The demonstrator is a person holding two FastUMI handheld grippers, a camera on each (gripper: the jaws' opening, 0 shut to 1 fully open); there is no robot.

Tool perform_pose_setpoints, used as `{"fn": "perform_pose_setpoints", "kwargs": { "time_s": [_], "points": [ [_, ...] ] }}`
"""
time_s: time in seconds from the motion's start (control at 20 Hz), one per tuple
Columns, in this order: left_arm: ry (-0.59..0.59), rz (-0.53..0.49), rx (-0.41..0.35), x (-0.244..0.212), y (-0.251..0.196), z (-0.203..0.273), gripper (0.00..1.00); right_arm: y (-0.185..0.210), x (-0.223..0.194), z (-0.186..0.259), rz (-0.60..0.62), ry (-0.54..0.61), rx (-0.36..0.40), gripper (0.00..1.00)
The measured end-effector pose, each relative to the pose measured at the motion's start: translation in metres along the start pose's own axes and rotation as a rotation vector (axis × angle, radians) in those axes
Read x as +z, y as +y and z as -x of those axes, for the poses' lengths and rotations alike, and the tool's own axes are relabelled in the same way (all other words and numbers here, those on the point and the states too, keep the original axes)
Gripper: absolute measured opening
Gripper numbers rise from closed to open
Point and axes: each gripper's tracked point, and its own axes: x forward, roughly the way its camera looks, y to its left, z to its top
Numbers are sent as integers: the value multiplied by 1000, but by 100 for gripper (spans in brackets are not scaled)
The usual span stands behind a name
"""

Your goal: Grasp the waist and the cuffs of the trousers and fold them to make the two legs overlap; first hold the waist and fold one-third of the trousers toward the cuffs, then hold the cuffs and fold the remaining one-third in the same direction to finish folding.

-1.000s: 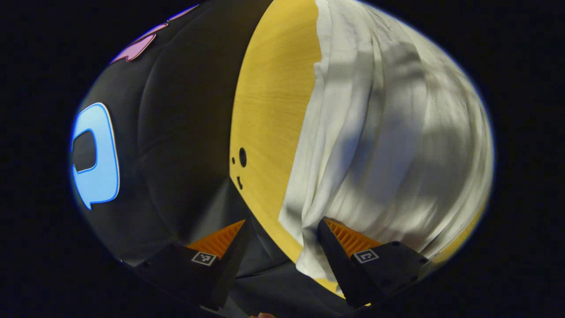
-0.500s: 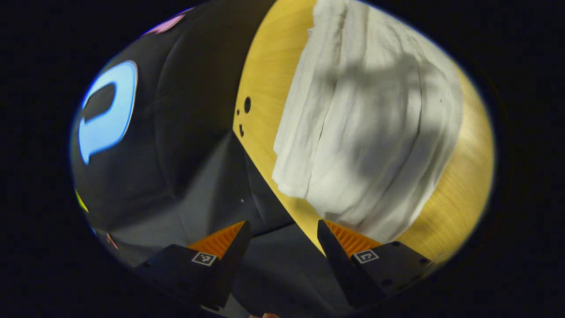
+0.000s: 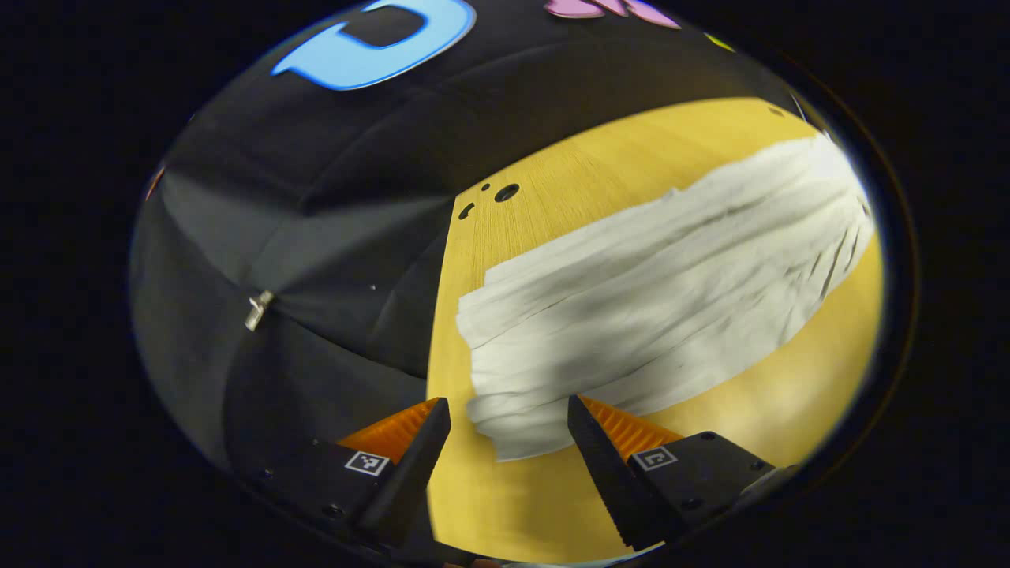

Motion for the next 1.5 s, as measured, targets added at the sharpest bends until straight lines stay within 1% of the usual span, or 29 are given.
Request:
{"fn": "perform_pose_setpoints", "kwargs": {
  "time_s": [0.05,0.1,0.2,0.25,0.35,0.4,0.45,0.5,0.55,0.6,0.65,0.7,0.75,0.8,0.85,0.9,0.95,1.0,1.1,1.2,1.35,1.5],
  "points": [
    [-16,79,-28,2,-9,5,95,2,-1,-3,-32,3,7,77],
    [-34,162,-68,6,-18,9,95,4,-1,-3,-68,5,20,77],
    [-83,341,-202,16,-46,19,95,9,3,-10,-130,-2,44,77],
    [-104,427,-254,20,-58,27,96,9,3,-16,-150,2,43,77],
    [-120,589,-300,25,-63,36,96,9,0,-26,-186,19,34,77],
    [-117,661,-307,24,-62,39,96,7,-4,-30,-202,33,23,77],
    [-108,718,-305,21,-63,43,96,5,3,-30,-218,10,16,77],
    [-96,760,-299,16,-61,45,94,3,1,-33,-238,17,11,80],
    [-81,798,-300,10,-60,44,95,3,4,-31,-268,-1,13,72],
    [-67,835,-302,4,-59,44,95,-1,0,-29,-287,14,12,72],
    [-51,874,-306,-1,-61,42,95,-5,-4,-28,-303,33,25,68],
    [-37,921,-310,-5,-61,41,95,-2,-5,-29,-339,42,41,41],
    [-25,981,-317,-7,-62,38,95,-2,-5,-37,-349,47,36,15],
    [-13,1057,-324,-8,-60,35,95,1,-9,-33,-341,45,36,10],
    [3,1133,-336,-10,-64,31,90,0,-4,-32,-322,28,38,10],
    [24,1198,-337,-13,-62,25,90,0,-3,-32,-307,18,49,10],
    [41,1248,-336,-18,-62,20,95,0,-3,-32,-298,13,60,10],
    [53,1281,-337,-20,-61,15,95,-1,-3,-31,-292,14,70,10],
    [68,1315,-331,-22,-60,6,95,-1,-3,-31,-286,19,86,10],
    [57,1350,-335,-14,-55,-3,95,0,-4,-33,-288,22,96,10],
    [55,1365,-334,-3,-50,-20,94,0,-4,-33,-279,22,102,10],
    [49,1340,-333,13,-45,-37,93,0,-4,-33,-271,26,109,10]
  ]
}}
